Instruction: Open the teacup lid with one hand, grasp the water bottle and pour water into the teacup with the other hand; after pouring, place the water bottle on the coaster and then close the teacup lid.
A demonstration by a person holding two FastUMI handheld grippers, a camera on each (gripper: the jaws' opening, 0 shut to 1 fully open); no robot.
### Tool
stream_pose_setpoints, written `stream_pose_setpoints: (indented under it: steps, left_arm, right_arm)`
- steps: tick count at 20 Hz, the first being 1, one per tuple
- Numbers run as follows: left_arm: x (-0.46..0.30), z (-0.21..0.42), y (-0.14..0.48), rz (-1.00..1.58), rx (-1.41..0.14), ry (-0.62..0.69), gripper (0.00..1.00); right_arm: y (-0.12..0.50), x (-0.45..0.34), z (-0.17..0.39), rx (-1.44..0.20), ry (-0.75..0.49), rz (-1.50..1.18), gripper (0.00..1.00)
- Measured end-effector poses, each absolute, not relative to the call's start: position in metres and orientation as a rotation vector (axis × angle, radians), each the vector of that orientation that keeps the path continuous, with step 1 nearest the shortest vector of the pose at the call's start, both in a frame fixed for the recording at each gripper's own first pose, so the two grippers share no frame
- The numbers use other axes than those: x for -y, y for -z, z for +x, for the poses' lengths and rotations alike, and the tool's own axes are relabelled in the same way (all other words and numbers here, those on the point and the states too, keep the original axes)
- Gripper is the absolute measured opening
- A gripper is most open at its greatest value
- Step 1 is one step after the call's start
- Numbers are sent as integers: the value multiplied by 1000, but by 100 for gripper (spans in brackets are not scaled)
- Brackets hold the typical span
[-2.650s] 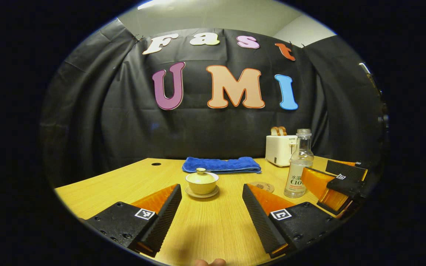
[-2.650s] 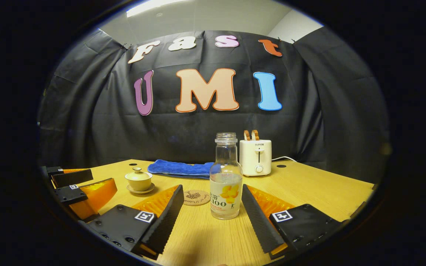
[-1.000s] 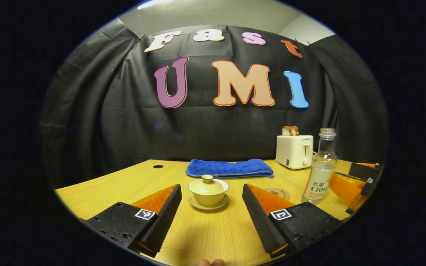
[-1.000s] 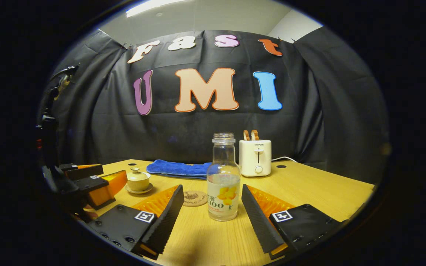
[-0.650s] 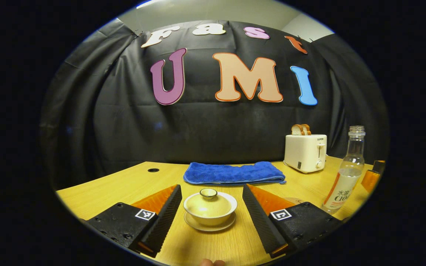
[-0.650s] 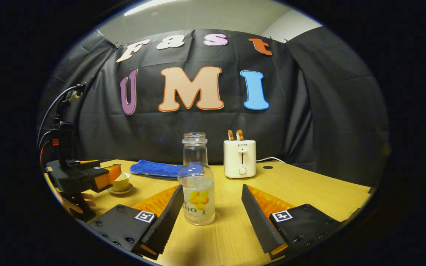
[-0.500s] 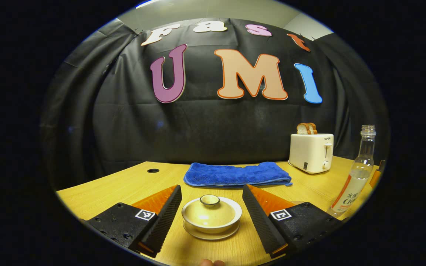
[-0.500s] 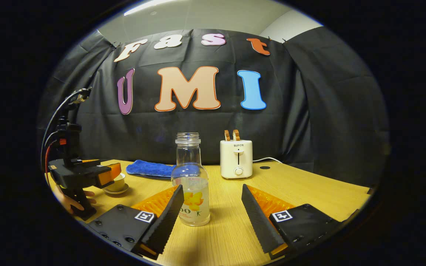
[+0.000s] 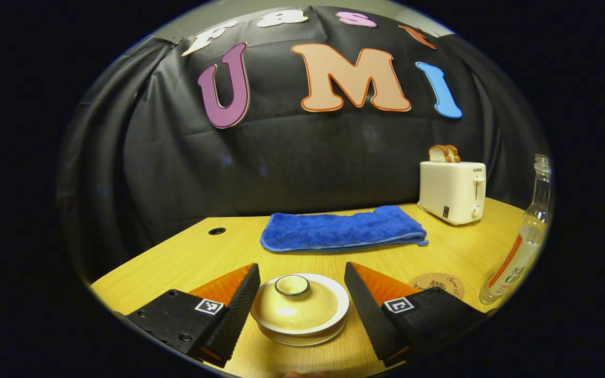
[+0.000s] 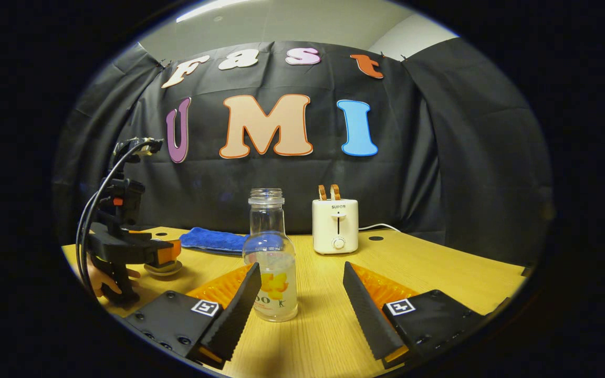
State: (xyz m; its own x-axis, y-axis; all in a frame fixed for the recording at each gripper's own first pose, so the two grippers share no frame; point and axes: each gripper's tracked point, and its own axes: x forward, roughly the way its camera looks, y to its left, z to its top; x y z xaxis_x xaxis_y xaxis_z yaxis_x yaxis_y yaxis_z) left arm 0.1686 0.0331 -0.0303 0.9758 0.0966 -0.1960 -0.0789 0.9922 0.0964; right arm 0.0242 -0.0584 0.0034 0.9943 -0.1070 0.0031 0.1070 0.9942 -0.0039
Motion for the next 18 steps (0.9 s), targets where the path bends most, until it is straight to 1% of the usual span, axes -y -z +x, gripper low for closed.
stream_pose_setpoints:
  steps: [2, 3, 5, 6, 9, 10, 15, 16, 18]
  left_arm:
    - [-34, 172, 34, 84, -225, -87, 94]
    - [-33, 172, 32, 83, -220, -78, 92]
    - [-38, 175, 31, 85, -213, -92, 84]
    - [-42, 175, 29, 89, -203, -107, 73]
    - [-45, 175, 27, 74, -185, -113, 34]
    - [-44, 175, 27, 73, -188, -111, 29]
    - [-44, 173, 25, 49, -171, -92, 25]
    - [-50, 170, 22, 28, -146, -117, 25]
    - [-53, 165, 11, 5, -79, -136, 23]
  right_arm:
    - [-3, 58, 24, 4, 107, -4, 99]
    - [-4, 58, 24, 4, 107, -4, 99]
    - [-3, 59, 25, 3, 107, -4, 99]
    - [-3, 59, 25, 4, 107, -4, 98]
    - [-3, 59, 25, 5, 106, -5, 98]
    - [-3, 59, 24, 4, 106, -4, 99]
    - [-3, 59, 24, 4, 106, -5, 99]
    - [-4, 59, 24, 4, 106, -5, 98]
    - [-4, 59, 24, 4, 106, -5, 98]
